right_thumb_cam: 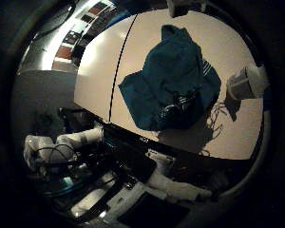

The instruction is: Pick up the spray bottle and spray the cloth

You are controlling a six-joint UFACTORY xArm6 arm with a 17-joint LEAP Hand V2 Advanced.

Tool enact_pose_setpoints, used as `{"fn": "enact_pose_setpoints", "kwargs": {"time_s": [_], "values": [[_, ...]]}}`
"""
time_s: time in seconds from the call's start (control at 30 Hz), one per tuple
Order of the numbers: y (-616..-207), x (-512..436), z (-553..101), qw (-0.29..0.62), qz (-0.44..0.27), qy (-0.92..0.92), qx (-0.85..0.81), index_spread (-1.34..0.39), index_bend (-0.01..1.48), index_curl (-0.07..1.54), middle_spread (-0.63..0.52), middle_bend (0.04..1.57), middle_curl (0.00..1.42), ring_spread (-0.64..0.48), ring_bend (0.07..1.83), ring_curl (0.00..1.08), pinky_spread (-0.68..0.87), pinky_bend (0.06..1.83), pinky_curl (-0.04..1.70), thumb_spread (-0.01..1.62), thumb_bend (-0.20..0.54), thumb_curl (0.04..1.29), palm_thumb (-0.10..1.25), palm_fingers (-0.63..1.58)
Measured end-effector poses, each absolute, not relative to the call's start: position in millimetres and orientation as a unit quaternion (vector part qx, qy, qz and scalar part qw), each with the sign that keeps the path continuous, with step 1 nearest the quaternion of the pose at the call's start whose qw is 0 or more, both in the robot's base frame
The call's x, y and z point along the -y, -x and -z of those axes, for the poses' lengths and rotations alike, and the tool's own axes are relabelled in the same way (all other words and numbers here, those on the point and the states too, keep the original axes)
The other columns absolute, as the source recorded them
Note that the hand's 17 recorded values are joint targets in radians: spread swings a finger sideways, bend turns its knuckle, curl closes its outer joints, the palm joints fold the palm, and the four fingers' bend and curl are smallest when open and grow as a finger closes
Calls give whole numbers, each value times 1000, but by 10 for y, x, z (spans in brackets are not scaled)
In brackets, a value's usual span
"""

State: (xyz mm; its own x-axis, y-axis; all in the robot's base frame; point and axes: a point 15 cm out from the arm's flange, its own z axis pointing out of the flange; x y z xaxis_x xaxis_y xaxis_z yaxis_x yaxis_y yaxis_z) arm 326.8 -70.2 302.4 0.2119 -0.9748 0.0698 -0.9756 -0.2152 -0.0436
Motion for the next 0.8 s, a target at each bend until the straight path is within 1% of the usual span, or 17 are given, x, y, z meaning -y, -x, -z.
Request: {"fn": "enact_pose_setpoints", "kwargs": {"time_s": [0.27, 0.47, 0.67, 0.8], "values": [[-3249, 862, -3222, -14, -60, -754, 654, -373, 174, 329, 29, 210, 356, 198, 331, 213, 491, 588, -3, 1131, -22, 238, 262, 348], [-3215, 1223, -3487, -45, -72, -717, 692, -369, 169, 321, 24, 213, 356, 191, 344, 218, 492, 614, -2, 1061, -24, 249, 231, 358], [-3097, 1632, -3793, -92, -82, -684, 718, -352, 168, 314, 23, 226, 357, 191, 361, 220, 496, 643, -3, 1059, -25, 250, 227, 360], [-2979, 1901, -4031, -108, -94, -667, 731, -347, 168, 311, 23, 236, 357, 191, 371, 220, 498, 655, -4, 1059, -24, 248, 226, 353]]}}
